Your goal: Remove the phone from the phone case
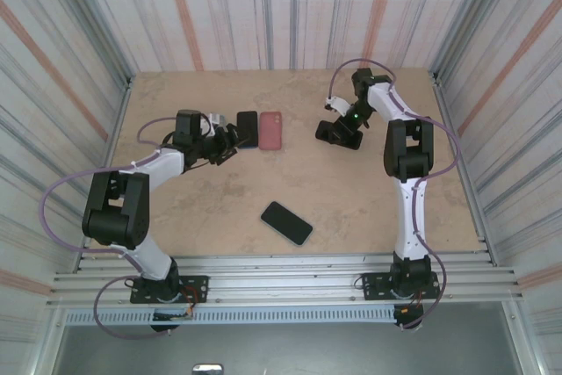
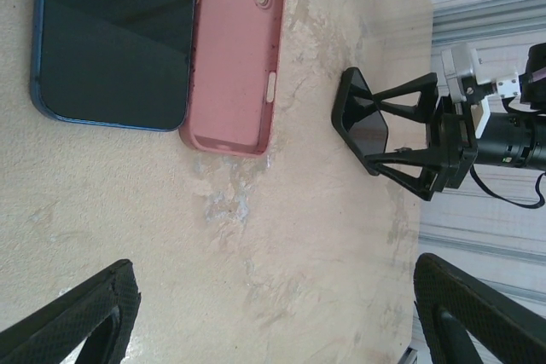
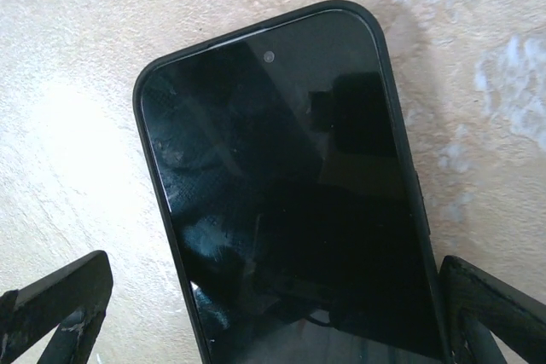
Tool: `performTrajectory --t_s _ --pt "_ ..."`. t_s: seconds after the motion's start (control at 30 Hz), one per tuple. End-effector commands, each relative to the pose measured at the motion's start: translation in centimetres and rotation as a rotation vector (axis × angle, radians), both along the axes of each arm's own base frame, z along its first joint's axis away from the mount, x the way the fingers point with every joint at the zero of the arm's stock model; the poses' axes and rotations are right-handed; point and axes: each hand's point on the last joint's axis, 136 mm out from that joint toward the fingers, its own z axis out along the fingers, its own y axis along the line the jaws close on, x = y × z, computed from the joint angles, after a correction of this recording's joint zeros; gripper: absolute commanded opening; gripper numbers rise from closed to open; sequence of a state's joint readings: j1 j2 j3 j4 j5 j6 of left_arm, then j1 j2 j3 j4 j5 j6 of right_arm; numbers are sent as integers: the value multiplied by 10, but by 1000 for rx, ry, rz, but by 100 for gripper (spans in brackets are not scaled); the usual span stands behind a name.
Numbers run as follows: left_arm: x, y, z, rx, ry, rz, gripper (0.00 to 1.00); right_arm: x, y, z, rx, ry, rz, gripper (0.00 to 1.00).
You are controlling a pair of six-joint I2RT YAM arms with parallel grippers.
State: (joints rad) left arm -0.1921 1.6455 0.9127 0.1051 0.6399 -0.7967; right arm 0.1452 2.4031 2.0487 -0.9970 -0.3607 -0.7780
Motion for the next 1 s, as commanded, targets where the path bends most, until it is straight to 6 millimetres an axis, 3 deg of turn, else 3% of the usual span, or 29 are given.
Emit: performTrajectory --t_s 0.0,0.2,0.37,0.77,0.97 --pt "-2 -6 16 -14 -44 -34 87 -14 1 -1 -37 17 -22 99" --pt "-2 -9 22 -33 -52 -38 87 -24 9 4 -53 4 -35 100" --pt "-1 -13 21 -35 -51 -42 87 -39 0 -8 -122 2 -55 100" --pt "-3 -18 22 -20 -53 -48 86 -23 -15 -29 -245 -79 -45 92" --pt "-2 -20 21 -15 -51 -52 86 -34 -8 -36 -211 -29 18 88"
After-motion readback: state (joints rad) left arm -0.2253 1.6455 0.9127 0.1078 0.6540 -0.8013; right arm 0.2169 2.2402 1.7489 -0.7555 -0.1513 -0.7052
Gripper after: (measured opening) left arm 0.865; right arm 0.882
